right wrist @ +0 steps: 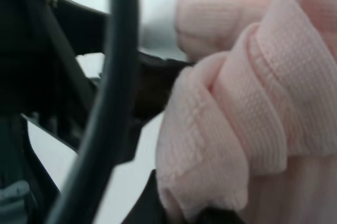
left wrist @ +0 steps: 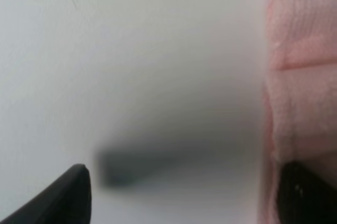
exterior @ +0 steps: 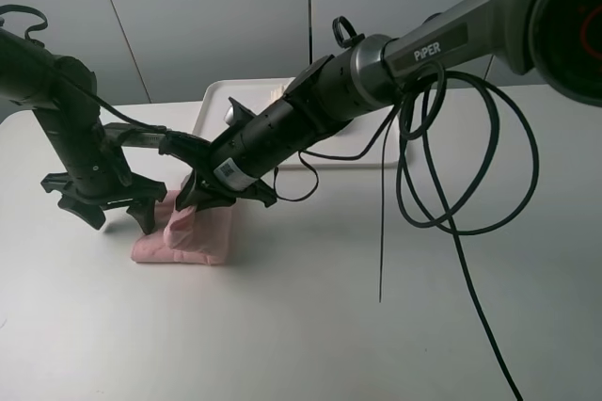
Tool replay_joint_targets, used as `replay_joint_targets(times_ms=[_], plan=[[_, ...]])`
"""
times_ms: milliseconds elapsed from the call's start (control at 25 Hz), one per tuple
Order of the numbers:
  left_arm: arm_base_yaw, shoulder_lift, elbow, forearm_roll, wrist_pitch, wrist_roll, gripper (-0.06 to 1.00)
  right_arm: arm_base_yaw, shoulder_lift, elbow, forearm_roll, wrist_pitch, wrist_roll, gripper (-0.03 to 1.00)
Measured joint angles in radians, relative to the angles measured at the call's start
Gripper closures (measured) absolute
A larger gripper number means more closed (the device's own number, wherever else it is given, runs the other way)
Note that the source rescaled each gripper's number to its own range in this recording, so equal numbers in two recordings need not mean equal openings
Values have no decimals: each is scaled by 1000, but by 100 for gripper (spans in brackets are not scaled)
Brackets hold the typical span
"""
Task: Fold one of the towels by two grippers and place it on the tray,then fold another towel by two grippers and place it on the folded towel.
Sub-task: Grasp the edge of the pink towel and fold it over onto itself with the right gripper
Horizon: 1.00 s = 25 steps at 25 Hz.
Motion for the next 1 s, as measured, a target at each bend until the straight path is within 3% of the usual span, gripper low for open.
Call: replay_joint_targets(times_ms=[440, 680, 1000], plan=[[0, 0, 0, -4, 3, 11, 2, 33, 0, 0, 54, -85, -39, 92], [7, 0, 0, -57, 10, 103, 2, 40, 0, 0, 54, -93, -46, 92], [40, -24, -8, -111, 40, 152, 2, 40, 0, 0, 54, -93, -48, 92]])
